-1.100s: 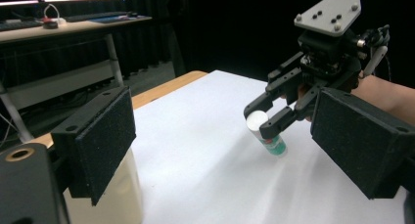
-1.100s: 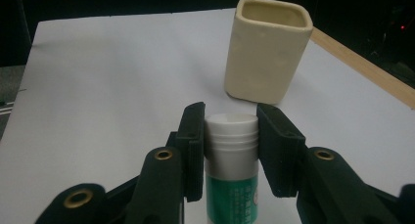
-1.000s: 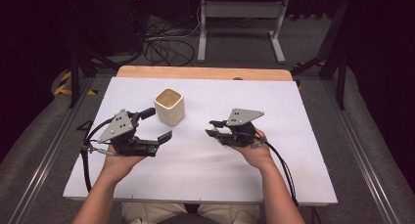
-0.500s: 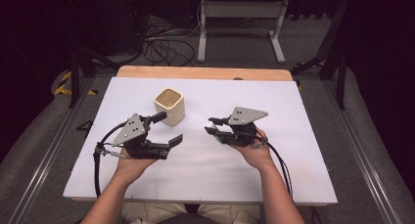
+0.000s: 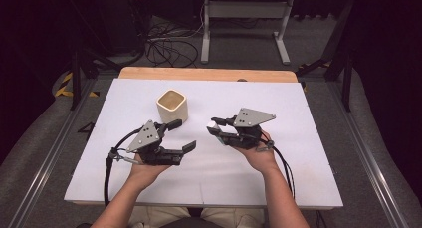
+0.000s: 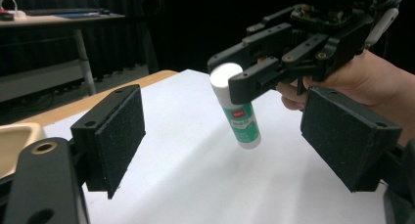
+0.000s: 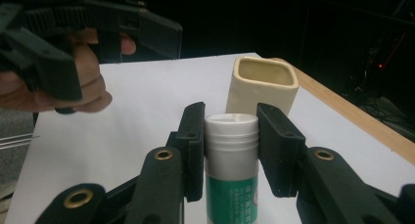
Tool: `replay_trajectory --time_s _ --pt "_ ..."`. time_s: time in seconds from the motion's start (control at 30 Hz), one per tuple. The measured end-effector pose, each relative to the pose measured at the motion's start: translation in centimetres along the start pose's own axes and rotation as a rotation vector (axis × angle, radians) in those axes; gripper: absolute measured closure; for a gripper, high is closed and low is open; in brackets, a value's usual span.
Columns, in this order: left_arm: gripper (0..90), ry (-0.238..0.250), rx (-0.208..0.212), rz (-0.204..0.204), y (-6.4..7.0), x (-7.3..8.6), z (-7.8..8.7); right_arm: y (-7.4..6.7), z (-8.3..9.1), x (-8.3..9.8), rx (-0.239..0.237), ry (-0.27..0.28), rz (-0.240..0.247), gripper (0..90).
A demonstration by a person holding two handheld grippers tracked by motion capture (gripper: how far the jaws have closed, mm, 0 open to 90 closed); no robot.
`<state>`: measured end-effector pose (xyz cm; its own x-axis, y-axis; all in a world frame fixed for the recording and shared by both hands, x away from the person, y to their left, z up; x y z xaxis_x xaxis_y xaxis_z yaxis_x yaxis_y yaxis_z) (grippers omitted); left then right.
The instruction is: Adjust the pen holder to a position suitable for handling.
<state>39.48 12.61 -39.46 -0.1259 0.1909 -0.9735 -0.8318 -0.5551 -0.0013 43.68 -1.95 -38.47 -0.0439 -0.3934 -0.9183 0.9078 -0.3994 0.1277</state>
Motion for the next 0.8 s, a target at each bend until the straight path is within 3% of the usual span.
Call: replay_trajectory --time_s 0.47,0.8 --pt "20.4 0.006 0.012 0.013 0.9 0.6 -1.9 -0.3 0.5 -1.0 0.005 0.065 -0.009 65.7" --pt "21.8 0.036 0.019 0.029 1.6 0.2 -3.1 -0.8 0.8 -1.7 -0.007 0.125 -0.006 65.7"
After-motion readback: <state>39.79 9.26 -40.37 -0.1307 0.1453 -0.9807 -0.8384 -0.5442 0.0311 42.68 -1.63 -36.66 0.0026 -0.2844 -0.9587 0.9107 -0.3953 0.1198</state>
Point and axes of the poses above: each handheld gripper's, and its own axes: z roughly backward along the jaws, x roughly out of its underside, y roughly to its right, the point moved 8 cm from there along -z, roughly forward along the jaws, and after that the axes turned 5 degrees about -y, right-handed, at the moved point
